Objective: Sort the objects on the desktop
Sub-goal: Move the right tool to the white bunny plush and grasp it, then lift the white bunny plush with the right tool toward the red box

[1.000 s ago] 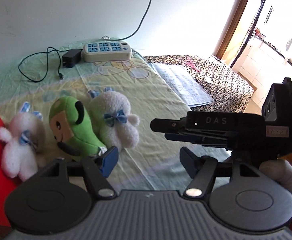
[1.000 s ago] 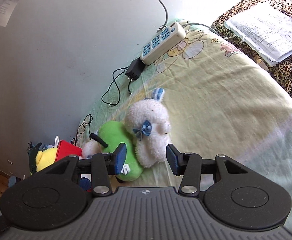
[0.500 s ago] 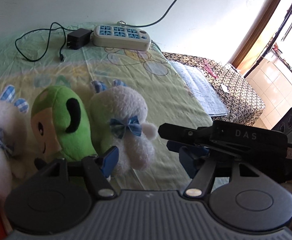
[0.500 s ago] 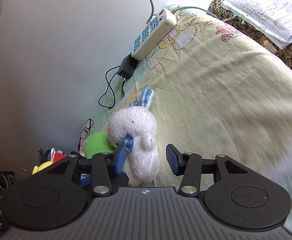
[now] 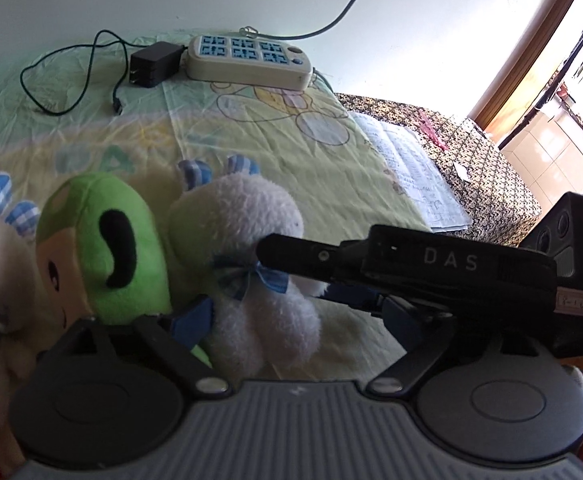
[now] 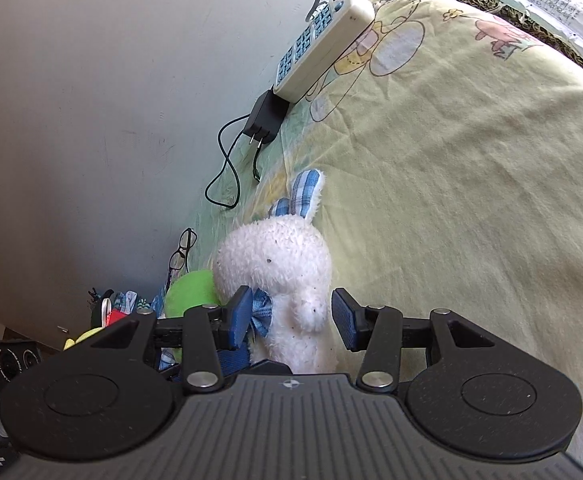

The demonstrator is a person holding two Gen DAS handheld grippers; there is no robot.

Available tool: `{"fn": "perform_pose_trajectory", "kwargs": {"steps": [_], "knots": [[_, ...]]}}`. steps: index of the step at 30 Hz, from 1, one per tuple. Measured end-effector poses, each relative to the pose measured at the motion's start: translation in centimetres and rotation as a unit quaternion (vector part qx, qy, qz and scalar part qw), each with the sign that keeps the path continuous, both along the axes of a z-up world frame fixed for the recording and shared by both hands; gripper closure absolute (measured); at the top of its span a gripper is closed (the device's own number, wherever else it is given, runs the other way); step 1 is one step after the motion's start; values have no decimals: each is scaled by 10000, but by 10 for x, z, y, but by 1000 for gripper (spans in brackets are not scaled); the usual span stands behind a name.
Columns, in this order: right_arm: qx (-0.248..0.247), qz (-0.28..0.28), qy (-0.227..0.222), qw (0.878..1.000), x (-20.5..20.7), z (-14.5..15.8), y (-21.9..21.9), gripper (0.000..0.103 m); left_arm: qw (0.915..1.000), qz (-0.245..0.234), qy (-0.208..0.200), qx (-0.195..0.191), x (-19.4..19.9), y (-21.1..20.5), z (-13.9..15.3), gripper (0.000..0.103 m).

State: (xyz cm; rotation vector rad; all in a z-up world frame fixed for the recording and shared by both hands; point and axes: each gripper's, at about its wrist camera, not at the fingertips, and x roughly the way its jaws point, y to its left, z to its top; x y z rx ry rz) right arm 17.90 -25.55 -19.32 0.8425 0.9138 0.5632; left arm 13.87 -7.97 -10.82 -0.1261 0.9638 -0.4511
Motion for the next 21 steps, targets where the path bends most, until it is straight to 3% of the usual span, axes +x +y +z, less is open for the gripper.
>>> {"fn": "perform_pose_trajectory", "kwargs": {"steps": [4,12,21], "knots": [[-11,143,24,9999,10,-4,8,52,9998,-21,-84,174,6,-4,-4,2],[379,185,221,9989,8,-7,0,64,9997,-237,-113,22,5,-1,-3,4],[280,155,314,9990,-32,1,-19,65,9972,-731,5,-184,-31,-9,6,7]]}}
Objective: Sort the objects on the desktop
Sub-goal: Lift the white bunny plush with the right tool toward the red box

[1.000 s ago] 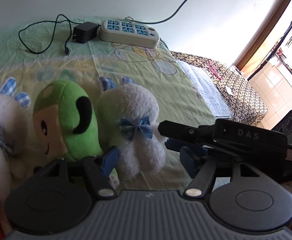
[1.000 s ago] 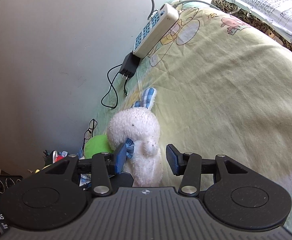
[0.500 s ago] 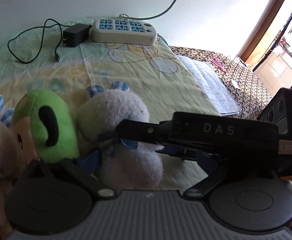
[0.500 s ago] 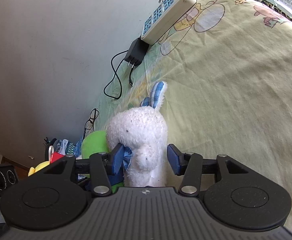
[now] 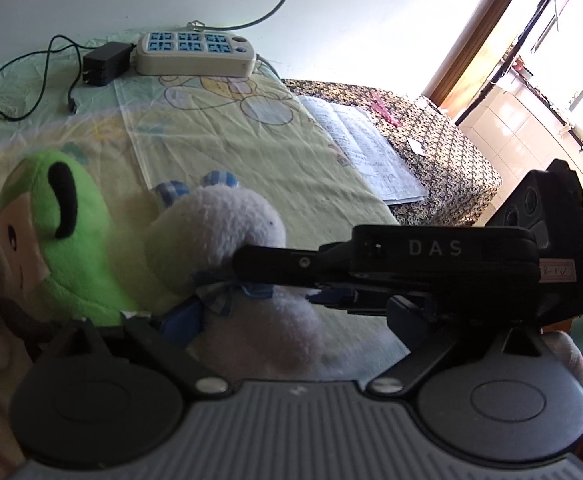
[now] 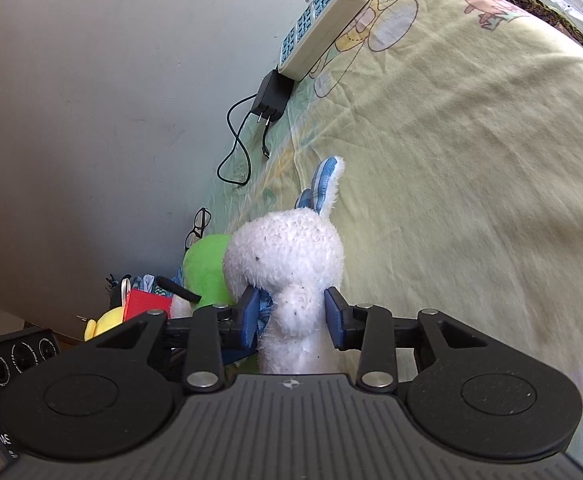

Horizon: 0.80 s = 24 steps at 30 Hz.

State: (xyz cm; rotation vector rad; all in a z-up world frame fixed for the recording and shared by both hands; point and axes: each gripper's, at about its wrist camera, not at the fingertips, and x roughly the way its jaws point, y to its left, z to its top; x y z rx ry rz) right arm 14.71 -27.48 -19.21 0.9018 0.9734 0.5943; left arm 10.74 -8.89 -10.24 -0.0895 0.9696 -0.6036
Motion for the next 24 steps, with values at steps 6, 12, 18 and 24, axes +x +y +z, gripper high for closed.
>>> {"fn": "perform_pose_trajectory", "kwargs": {"steps": [6,12,18,24], "knots": [[-118,19,207,9997,-43,4,-12,65,9992,-379,148,-41,-40,-5,-1,7],[-164,118,378,9991,-84,5,-14,66,9989,-349,283,92,-65,9,-9,7],[-470,-68,134,9988,-83,13,-13,61,9995,-174,151,230,-51,8,-16,7],[-632,-114,-68,9979,-71,14,-1,54,9995,-165,272,92,-41,-3,-22,22]]}}
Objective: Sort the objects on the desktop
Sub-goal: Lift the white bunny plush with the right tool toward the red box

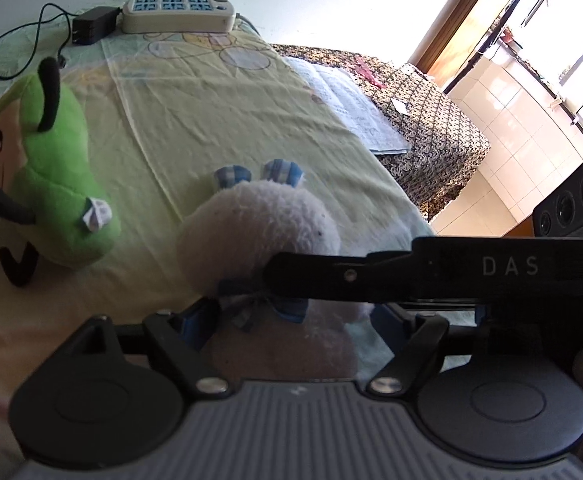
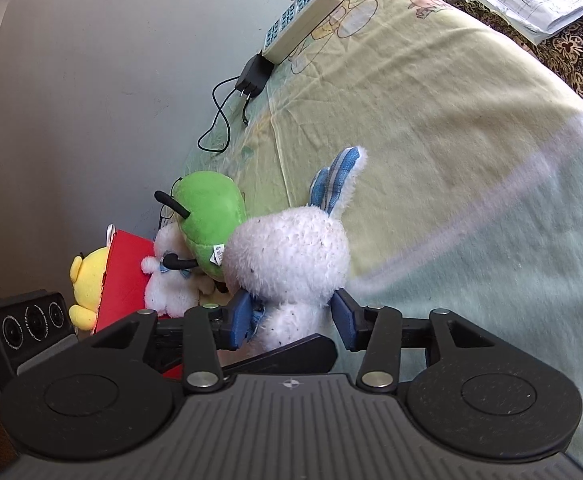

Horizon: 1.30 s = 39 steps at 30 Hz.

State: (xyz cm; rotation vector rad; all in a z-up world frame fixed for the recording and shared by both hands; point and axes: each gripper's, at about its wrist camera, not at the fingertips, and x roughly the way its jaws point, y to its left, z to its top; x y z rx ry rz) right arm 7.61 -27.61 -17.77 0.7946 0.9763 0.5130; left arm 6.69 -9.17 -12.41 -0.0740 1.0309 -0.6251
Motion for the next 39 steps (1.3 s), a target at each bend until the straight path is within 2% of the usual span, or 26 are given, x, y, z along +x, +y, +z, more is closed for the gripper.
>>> {"fn": "perform_pose_trajectory", "kwargs": {"steps": [2,6,15,21,32,39], "knots": [[-20,24,24,10000,0,-3,4,50,10000,31,38,-27,1,0,-2,22],[-65,53,-63,9999,-3,1,6,57,9998,66,56,-171,-3,8,2,26],[-256,399,-198,9987,-32,27,40,58,9996,-100,-164,-209,-39,44,23,27],[-391,579,-283,9972,-63,44,86,59,9989,-350,-295,-20,-76,87,34,27],[-355,882,-292,9950,-125,64,179,59,9978,-570,-322,42,-144,195,51,27],[-229,1277,-388,9908,-148,70,234,59,9986,-407,-326,78,-176,257,60,27]]}}
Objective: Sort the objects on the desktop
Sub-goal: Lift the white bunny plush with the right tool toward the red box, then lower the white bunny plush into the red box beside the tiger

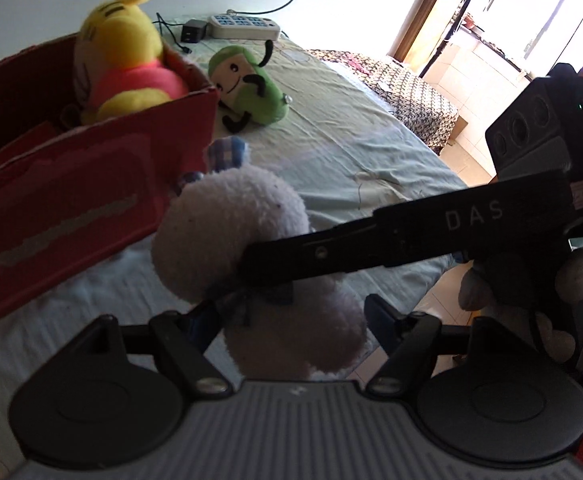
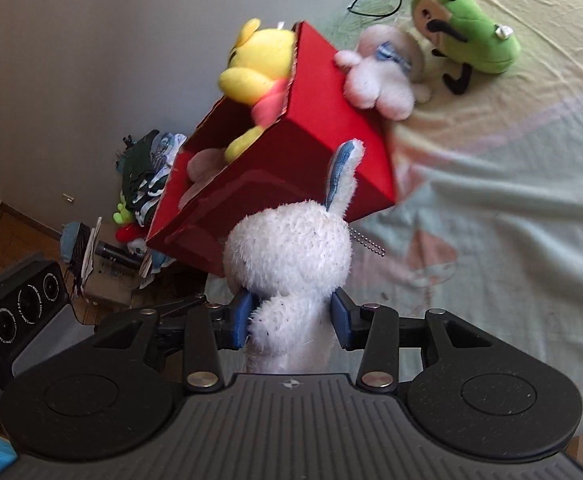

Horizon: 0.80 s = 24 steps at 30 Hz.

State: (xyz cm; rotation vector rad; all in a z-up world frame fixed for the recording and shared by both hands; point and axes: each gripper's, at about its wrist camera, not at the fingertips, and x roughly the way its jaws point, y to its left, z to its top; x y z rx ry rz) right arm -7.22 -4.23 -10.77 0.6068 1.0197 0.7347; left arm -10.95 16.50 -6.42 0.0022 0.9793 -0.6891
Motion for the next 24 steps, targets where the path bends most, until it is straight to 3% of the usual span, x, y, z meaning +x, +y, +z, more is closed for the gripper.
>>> {"fn": "perform_pose_trajectory", "kwargs": {"steps": [13,18,24], "knots": [[421,1149,-444,9915,-7,28,96,59,9936,1065,-361,-62,-44,98,36,27],[734,1446,-780,9837,4,50,121,59,9855,1471,-841,-81,-46,123,67,27],[944,1330,-1339,9775,31,76,131,59,9766,1587,-1453,32,-17,128,96,27]]}}
